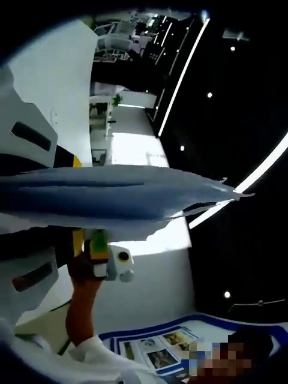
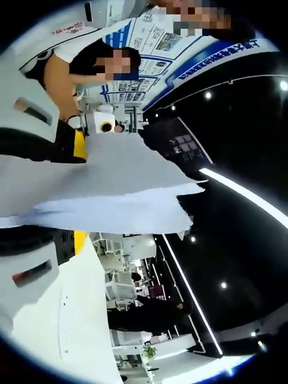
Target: Organize the stack of printing papers by aligning and flattening the scattered papers on the table
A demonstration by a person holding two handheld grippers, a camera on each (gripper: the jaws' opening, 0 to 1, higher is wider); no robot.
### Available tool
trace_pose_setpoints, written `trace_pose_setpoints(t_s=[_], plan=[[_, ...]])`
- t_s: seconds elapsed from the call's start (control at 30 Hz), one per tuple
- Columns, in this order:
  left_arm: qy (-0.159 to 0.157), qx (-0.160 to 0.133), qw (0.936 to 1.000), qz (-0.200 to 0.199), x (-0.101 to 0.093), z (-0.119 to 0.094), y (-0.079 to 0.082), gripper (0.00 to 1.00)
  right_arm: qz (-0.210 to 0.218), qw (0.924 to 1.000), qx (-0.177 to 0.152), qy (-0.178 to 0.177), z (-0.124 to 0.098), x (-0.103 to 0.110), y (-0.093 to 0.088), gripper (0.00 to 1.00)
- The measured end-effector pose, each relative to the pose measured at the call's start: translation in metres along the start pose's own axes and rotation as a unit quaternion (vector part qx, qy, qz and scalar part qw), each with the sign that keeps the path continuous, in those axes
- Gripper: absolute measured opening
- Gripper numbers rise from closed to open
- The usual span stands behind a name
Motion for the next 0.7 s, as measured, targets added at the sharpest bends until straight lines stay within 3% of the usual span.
trace_pose_setpoints(t_s=[0.53,0.7], plan=[[0.025,0.002,0.9994,0.024,-0.001,-0.027,-0.004,0.3,-0.005,0.9999,-0.002,-0.015,-0.017,-0.008,0.001,0.35],[0.057,-0.007,0.9978,0.032,0.002,-0.033,-0.003,0.31,-0.006,0.9998,-0.008,-0.017,-0.018,-0.009,0.004,0.35]])
Point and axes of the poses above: the point that each gripper's makers call its tool centre point, and the gripper's own axes: z roughly forward along the fingers, x roughly to its left, y roughly out of its top, the point moved 6 cm from there along -z, roughly backward along the fingers, and after that the axes turned 15 degrees about x, right-handed, at the moved point
